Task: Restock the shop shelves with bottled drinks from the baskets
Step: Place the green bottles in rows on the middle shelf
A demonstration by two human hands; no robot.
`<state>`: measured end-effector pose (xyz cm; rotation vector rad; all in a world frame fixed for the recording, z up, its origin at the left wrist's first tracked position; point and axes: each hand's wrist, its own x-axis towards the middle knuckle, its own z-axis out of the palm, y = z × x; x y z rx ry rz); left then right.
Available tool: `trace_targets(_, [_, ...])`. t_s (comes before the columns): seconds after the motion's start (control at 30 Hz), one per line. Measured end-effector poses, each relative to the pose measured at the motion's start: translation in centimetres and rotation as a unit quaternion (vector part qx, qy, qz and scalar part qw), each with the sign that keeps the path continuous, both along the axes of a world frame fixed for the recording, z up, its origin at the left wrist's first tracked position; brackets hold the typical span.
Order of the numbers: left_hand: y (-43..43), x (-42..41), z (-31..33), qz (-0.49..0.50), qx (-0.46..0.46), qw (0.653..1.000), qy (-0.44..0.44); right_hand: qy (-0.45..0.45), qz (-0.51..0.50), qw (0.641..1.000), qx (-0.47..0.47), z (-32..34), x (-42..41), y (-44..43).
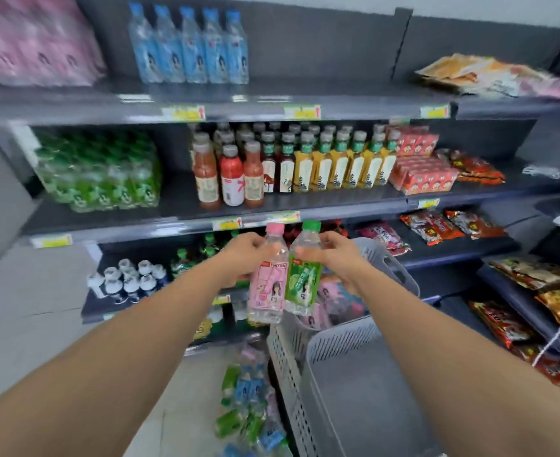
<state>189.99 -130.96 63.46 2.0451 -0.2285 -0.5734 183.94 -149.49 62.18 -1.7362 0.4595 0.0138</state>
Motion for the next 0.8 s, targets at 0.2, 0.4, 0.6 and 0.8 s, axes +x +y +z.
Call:
trace_targets(0.2, [9.5,2.5,1.5,0.068,-0.028,0.997,-0.039,-0.066,0.059,0.995,-0.045,1.6,5.4,8.6])
trace_targets(0.4, [19.0,5.6,2.4,0.063,-0.039,0.994,-0.076,-0.098,0.148,0.983,-0.051,3.1,10.0,17.6])
trace_targets(0.6, [27.9,9.5,2.9,0.078,-0.010,0.991,-0.105,-0.093,0.220,0.966,-0.101,4.0,15.3,26.2])
trace_targets(0.8, [35.6,13.5,3.2,0.089,-0.005,0.988,-0.124,-0.124,0.231,0.953,-0.151,3.5,20.3,33.6])
